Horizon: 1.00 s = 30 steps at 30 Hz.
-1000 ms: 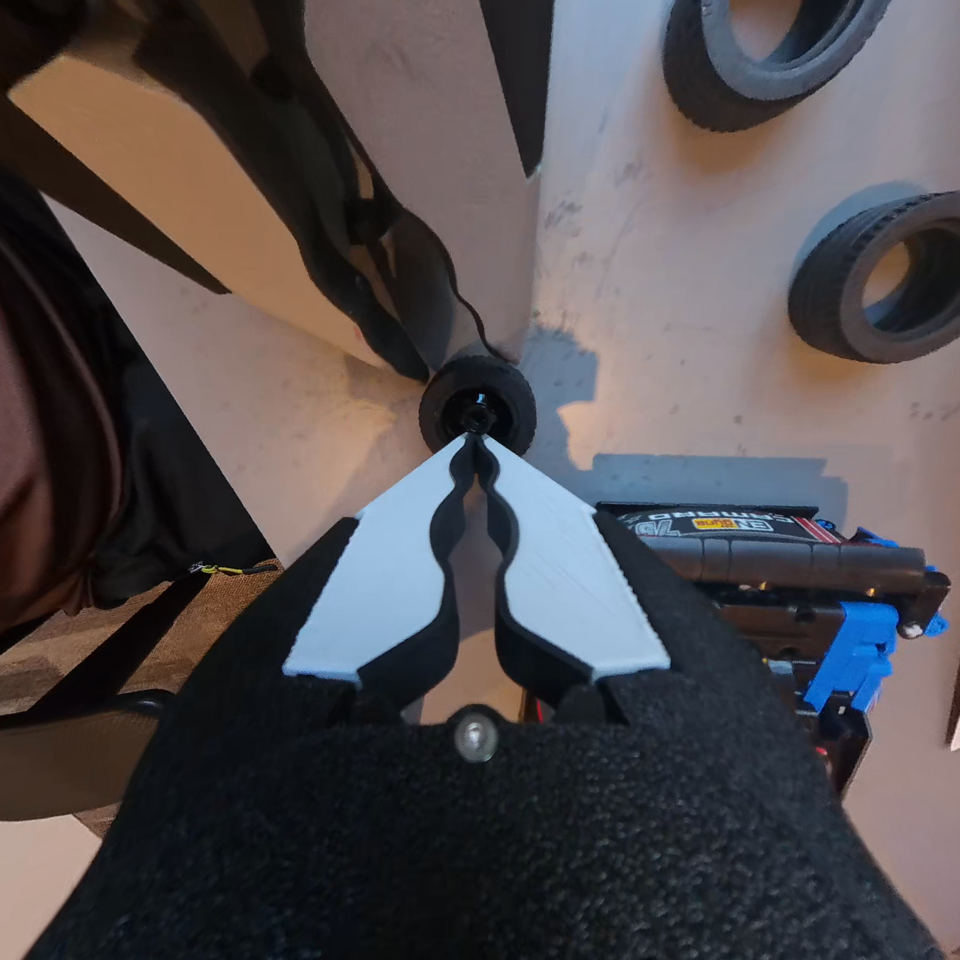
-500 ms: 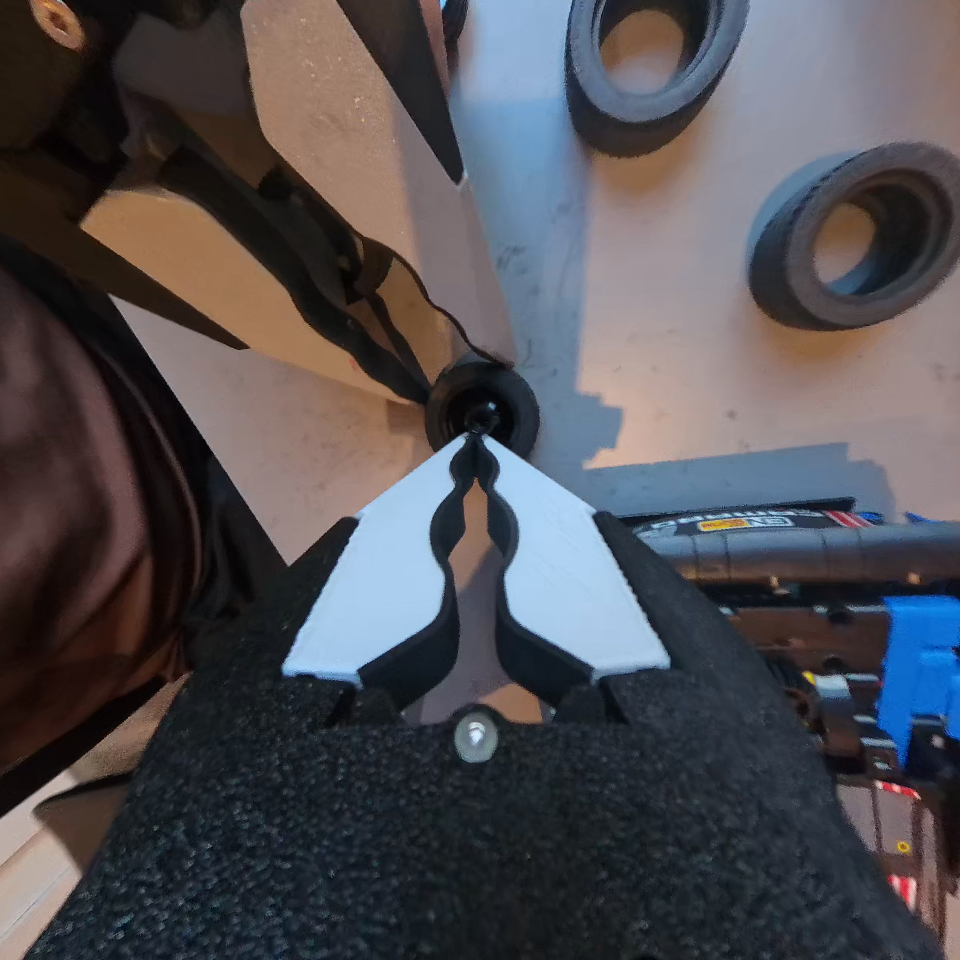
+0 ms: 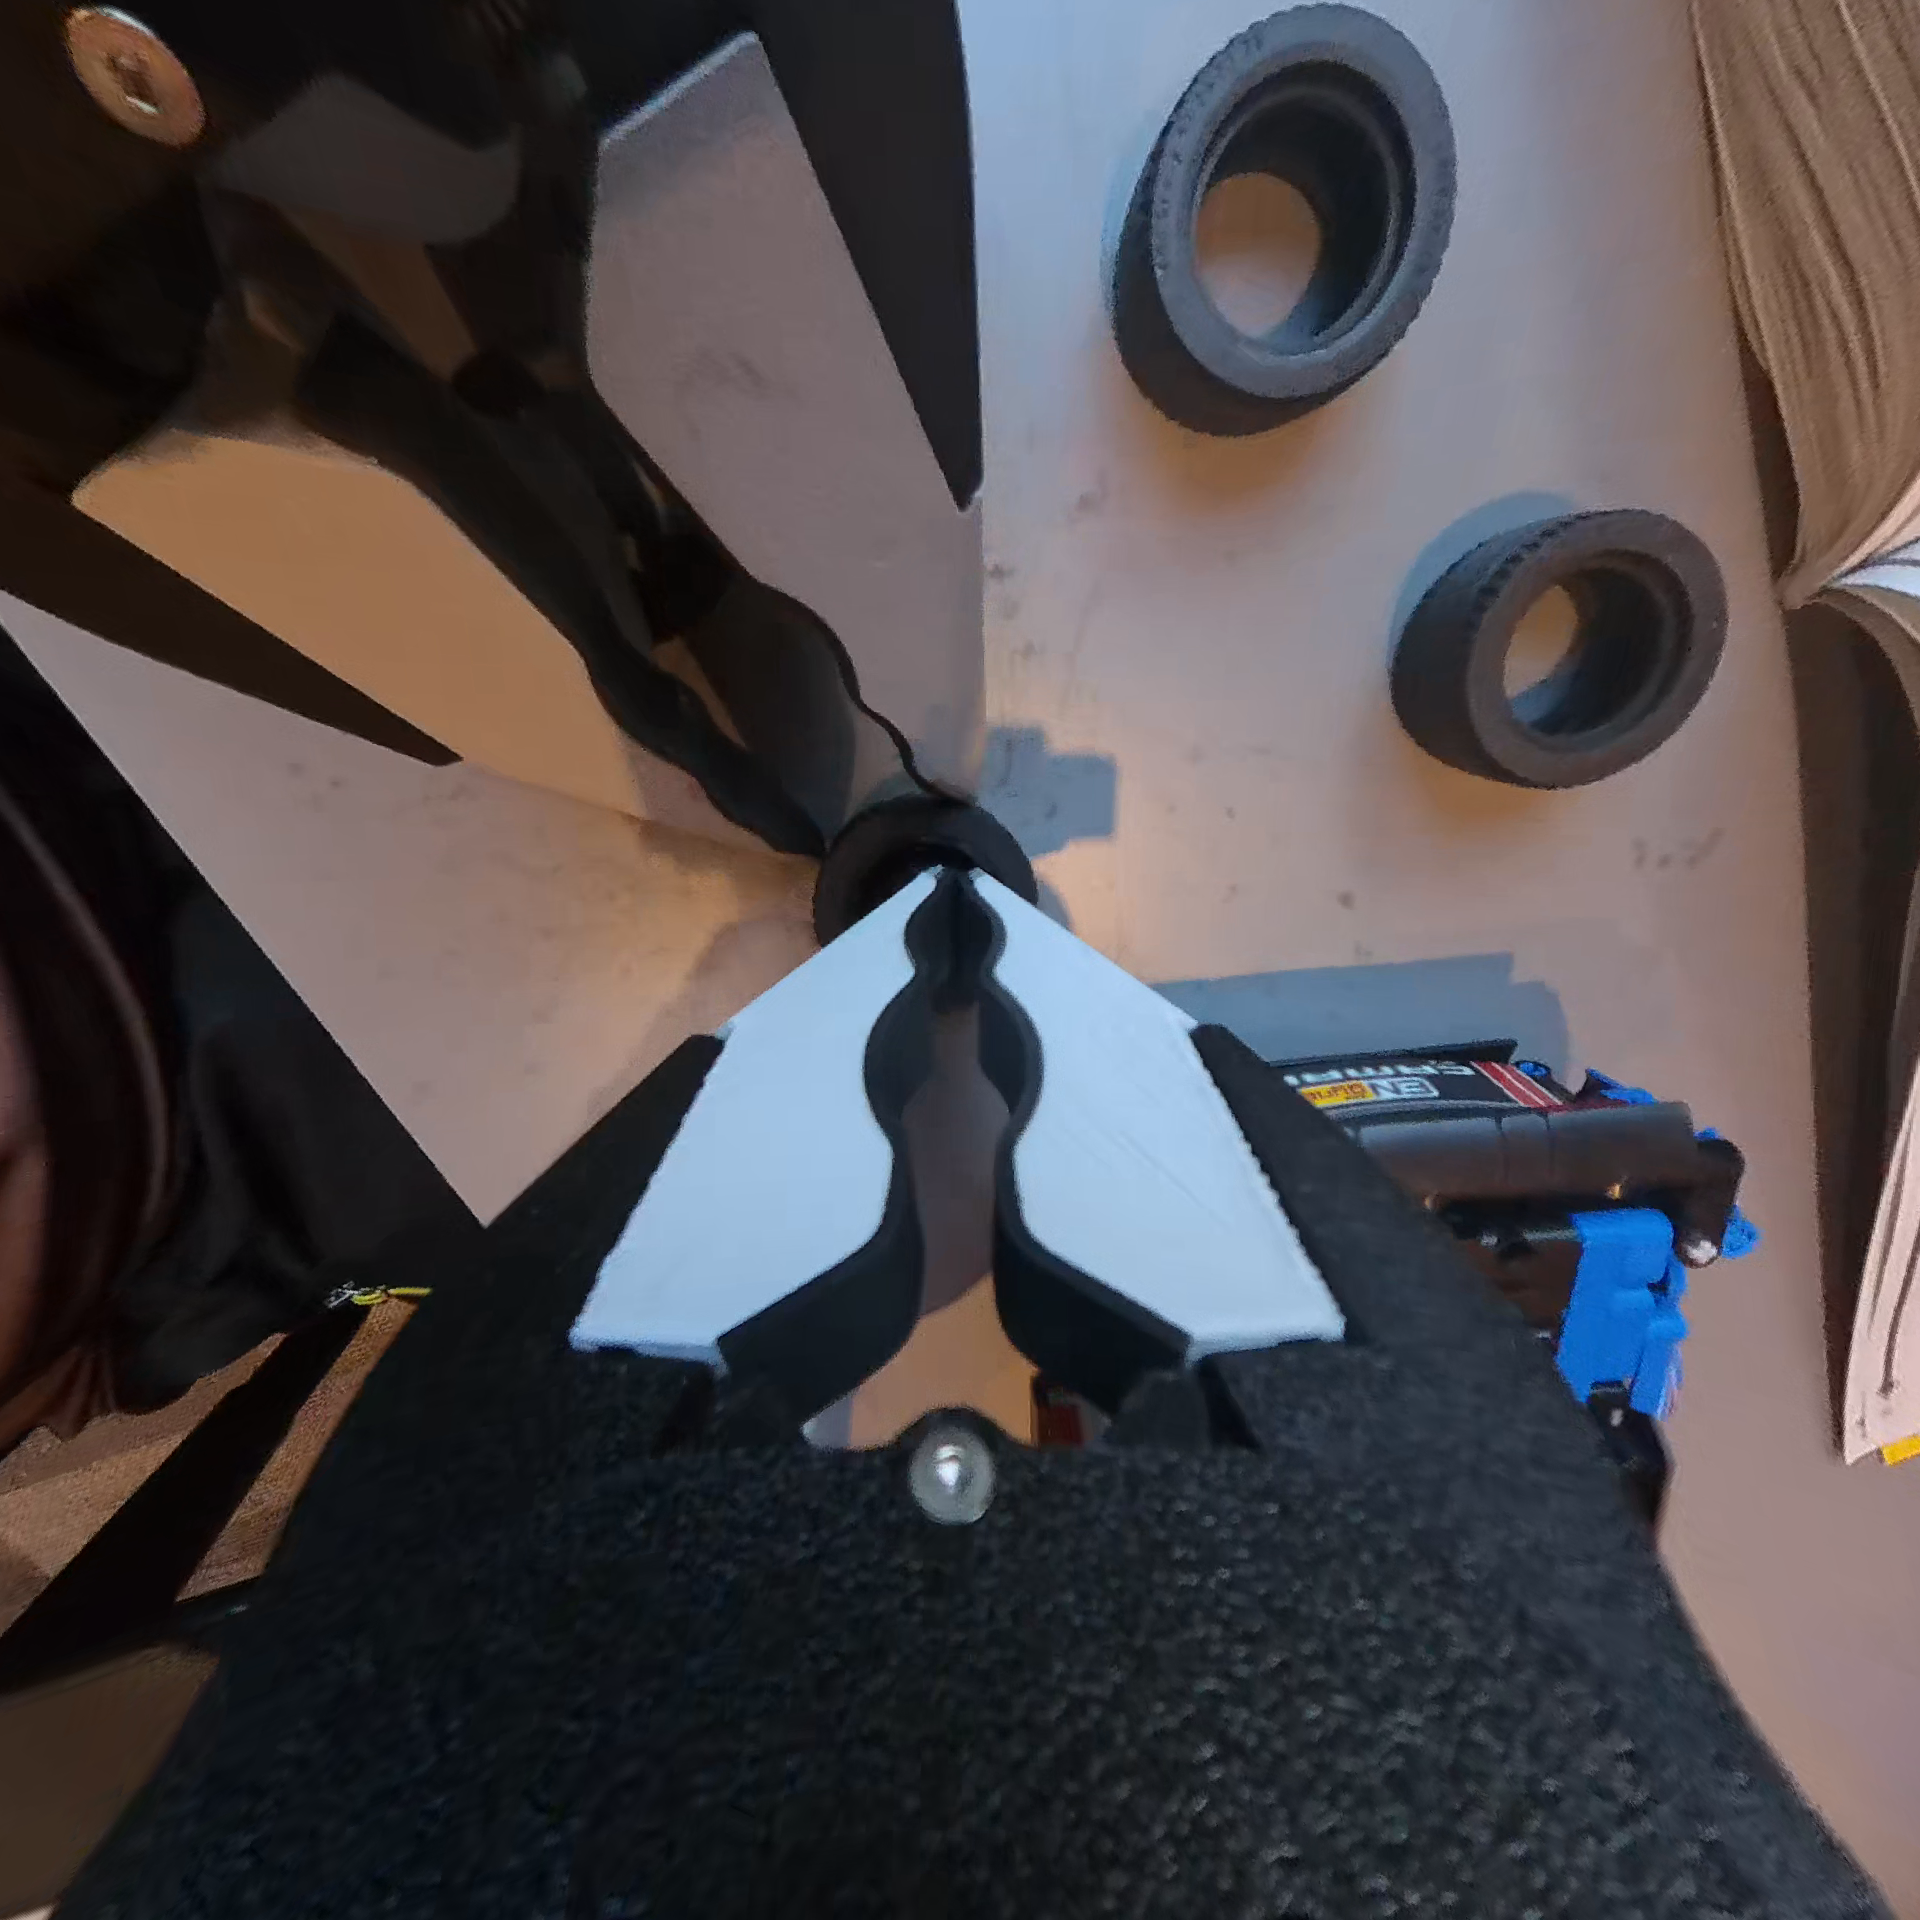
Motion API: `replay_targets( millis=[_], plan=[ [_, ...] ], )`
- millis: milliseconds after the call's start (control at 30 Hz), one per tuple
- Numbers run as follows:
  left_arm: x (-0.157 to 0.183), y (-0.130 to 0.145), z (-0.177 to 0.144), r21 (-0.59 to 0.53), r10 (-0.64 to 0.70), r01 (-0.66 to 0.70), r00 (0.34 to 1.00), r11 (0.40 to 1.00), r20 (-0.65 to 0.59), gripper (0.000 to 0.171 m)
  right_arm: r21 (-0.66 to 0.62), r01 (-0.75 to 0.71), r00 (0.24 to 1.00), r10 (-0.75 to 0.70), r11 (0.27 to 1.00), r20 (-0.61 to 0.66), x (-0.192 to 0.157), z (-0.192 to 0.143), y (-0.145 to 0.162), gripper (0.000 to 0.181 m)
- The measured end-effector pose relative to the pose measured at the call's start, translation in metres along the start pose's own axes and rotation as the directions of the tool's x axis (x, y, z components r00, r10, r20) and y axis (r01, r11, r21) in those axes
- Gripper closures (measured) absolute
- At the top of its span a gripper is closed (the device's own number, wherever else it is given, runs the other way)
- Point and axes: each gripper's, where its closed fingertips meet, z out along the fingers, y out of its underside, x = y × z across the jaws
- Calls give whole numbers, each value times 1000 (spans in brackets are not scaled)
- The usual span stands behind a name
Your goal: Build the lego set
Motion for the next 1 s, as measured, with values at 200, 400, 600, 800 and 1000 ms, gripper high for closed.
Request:
replay_targets(
  millis=[200,400,600,800,1000],
  plan=[
    [0,0,0,-2,-8,8,1000,1000,-3,147,99,-89,996,90,991,-12,1,-2,0,181],
    [2,-1,-1,11,43,-44,999,999,9,151,387,-240,970,235,891,60,-10,-39,-9,139],
    [5,-3,-5,32,84,-84,996,996,12,148,423,-72,985,130,903,-110,-21,-33,-4,131],
    [5,-3,-17,61,88,-89,996,994,24,146,286,47,976,17,957,-218,-14,1,1,130],
    [-11,-9,-50,180,28,-46,994,983,101,145,435,-80,989,125,897,-75,-18,-11,-8,169]
  ],
)
